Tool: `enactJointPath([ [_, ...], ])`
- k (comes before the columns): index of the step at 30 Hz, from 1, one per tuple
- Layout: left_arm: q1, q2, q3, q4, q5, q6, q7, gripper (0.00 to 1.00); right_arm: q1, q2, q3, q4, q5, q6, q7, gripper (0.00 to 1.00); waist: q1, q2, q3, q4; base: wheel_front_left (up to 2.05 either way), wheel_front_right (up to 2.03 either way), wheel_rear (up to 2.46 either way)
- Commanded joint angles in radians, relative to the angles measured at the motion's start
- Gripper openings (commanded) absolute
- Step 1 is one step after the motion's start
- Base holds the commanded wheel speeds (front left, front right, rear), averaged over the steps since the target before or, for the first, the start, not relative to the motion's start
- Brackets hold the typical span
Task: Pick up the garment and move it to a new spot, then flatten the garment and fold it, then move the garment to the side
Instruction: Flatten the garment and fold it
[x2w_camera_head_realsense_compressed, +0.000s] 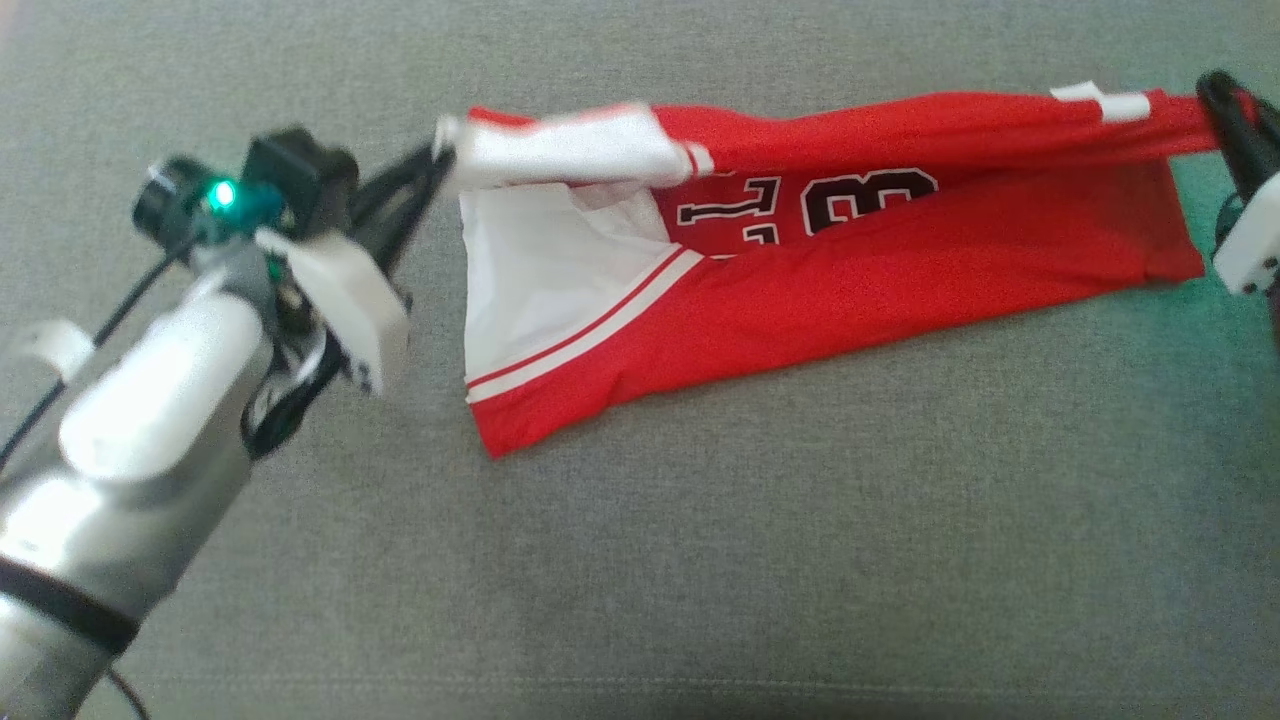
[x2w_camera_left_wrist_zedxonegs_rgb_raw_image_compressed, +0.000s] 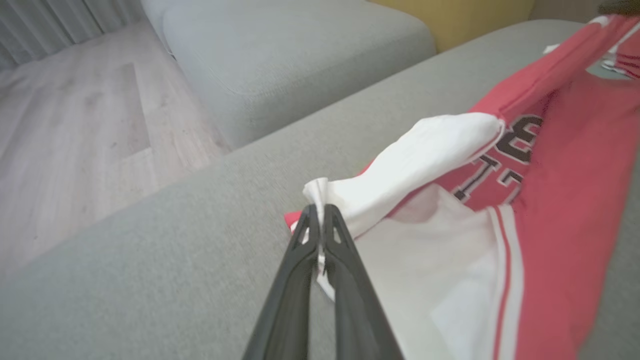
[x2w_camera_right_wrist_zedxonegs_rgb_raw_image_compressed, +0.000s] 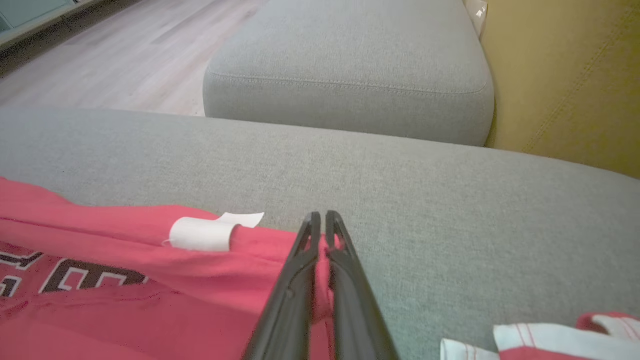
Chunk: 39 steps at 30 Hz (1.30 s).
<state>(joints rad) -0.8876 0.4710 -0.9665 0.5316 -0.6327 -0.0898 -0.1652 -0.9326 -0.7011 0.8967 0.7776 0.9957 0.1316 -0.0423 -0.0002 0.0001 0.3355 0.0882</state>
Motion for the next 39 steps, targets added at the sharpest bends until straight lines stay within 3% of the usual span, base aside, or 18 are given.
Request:
enactJointPath([
  [1, -0.017, 0.059, 0.035, -0.035, -0.008, -0.005, 0.009, 0.00, 0.028, -0.040, 0.008, -0.019, 0.012, -0.001, 0.003, 0.00, 0.0002, -0.0001, -0.004, 0.005, 0.00, 0.00, 0.00],
  [13, 0.138, 0.185, -0.010, -0.348, -0.130, -0.014, 0.201, 0.00, 0.050, -0.121, 0.175, -0.077, 0.065, -0.001, 0.070, 0.00, 0.0002, -0.0001, -0.024, 0.012, 0.00, 0.00, 0.00],
  [21, 0.157, 0.224, -0.019, -0.426, -0.184, -0.015, 0.279, 0.00, 0.029, -0.125, 0.241, -0.068, 0.084, -0.001, 0.089, 0.00, 0.0002, -0.0001, -0.031, -0.003, 0.00, 0.00, 0.00],
  [26, 0.179, 0.222, -0.007, -0.437, -0.271, -0.015, 0.314, 0.00, 0.009, -0.114, 0.282, -0.054, 0.102, -0.001, 0.097, 0.00, 0.0002, -0.0001, -0.025, -0.016, 0.00, 0.00, 0.00],
  [27, 0.179, 0.226, -0.012, -0.434, -0.270, -0.017, 0.320, 0.00, 0.005, -0.110, 0.287, -0.050, 0.105, -0.001, 0.097, 0.20, 0.0002, -0.0001, -0.024, -0.020, 0.00, 0.00, 0.00],
  [28, 0.182, 0.224, -0.014, -0.429, -0.278, -0.018, 0.324, 0.00, 0.001, -0.107, 0.294, -0.046, 0.105, -0.001, 0.095, 0.93, 0.0002, -0.0001, -0.024, -0.023, 0.00, 0.00, 0.00],
  [29, 0.185, 0.221, -0.016, -0.426, -0.284, -0.019, 0.326, 0.00, 0.000, -0.102, 0.298, -0.039, 0.109, -0.001, 0.098, 1.00, 0.0002, -0.0001, -0.026, -0.027, 0.00, 0.00, 0.00],
  [30, 0.187, 0.218, -0.015, -0.421, -0.287, -0.018, 0.322, 0.06, -0.001, -0.097, 0.301, -0.032, 0.115, -0.001, 0.101, 1.00, 0.0002, -0.0001, -0.029, -0.031, 0.00, 0.00, 0.00],
  [31, 0.188, 0.214, -0.013, -0.415, -0.285, -0.015, 0.314, 0.48, -0.001, -0.094, 0.305, -0.024, 0.120, -0.001, 0.105, 1.00, 0.0002, -0.0001, -0.032, -0.035, 0.00, 0.00, 0.00],
  [32, 0.188, 0.210, -0.011, -0.409, -0.283, -0.011, 0.304, 1.00, -0.002, -0.091, 0.307, -0.017, 0.124, -0.001, 0.106, 1.00, 0.0002, -0.0001, -0.036, -0.039, 0.00, 0.00, 0.00],
  [36, 0.185, 0.192, 0.012, -0.368, -0.251, 0.030, 0.233, 1.00, -0.009, -0.072, 0.286, 0.013, 0.155, -0.001, 0.059, 1.00, 0.0002, -0.0001, -0.065, -0.059, 0.00, 0.00, 0.00],
  [39, 0.189, 0.164, 0.073, -0.331, -0.247, 0.103, 0.128, 1.00, -0.017, -0.045, 0.257, 0.023, 0.175, -0.001, -0.014, 1.00, 0.0002, -0.0001, -0.088, -0.078, 0.00, 0.00, 0.00],
])
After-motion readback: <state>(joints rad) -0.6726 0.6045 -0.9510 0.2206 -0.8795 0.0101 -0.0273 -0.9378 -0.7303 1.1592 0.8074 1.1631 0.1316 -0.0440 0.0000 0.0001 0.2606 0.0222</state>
